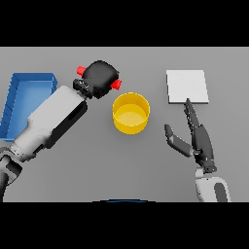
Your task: Pick up the red beaker and tilt it to pour out 1 green nut into yellow bowl. Pick up the yellow bowl and place it on the metallic measuring scale.
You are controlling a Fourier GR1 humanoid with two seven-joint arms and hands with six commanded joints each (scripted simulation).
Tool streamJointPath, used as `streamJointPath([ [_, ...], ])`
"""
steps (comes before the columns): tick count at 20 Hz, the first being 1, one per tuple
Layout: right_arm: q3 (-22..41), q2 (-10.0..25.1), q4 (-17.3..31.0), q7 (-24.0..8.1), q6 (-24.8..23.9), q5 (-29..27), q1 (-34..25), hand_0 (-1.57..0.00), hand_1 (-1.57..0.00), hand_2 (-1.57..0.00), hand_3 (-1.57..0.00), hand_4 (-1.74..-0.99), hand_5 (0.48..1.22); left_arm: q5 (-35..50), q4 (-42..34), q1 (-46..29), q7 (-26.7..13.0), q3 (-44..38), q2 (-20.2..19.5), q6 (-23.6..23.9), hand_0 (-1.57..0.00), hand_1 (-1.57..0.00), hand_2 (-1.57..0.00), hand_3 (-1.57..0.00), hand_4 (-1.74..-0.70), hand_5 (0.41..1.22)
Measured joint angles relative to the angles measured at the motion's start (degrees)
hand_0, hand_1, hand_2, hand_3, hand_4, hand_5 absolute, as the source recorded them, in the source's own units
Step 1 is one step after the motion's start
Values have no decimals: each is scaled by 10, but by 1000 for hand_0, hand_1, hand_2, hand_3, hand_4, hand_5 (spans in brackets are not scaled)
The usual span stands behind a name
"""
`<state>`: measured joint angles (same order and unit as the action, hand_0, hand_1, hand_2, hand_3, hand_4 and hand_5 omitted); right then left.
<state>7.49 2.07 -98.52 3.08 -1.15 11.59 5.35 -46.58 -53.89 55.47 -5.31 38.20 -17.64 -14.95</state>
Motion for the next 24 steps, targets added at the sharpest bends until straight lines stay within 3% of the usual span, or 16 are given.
streamJointPath([
  [2,-5,-1,7,2,2,-9,1,1,1,1,1,-1206,639,-25,22,21,17,25,0,-16,-1571,-1571,-1571,-1295,-1719,1217],
  [6,-5,0,6,21,-4,0,10,1,1,1,1,-1221,610,-68,46,55,72,75,3,-30,-1571,-1571,-1571,-1458,-1727,1219],
  [9,-3,-4,8,12,-16,11,0,1,1,1,1,-1205,584,-105,61,83,80,110,16,-38,-1571,-1571,-1571,-1513,-1732,1220],
  [14,-1,-4,5,17,-20,17,-2,1,1,1,1,-1152,567,-168,73,123,130,168,8,-35,-1571,-1571,-1571,-1552,-1738,1221],
  [24,-1,-6,1,24,-16,10,6,1,1,1,1,-1133,579,-275,116,176,165,256,25,0,-1571,-1571,-1571,-1569,-1733,1221],
])
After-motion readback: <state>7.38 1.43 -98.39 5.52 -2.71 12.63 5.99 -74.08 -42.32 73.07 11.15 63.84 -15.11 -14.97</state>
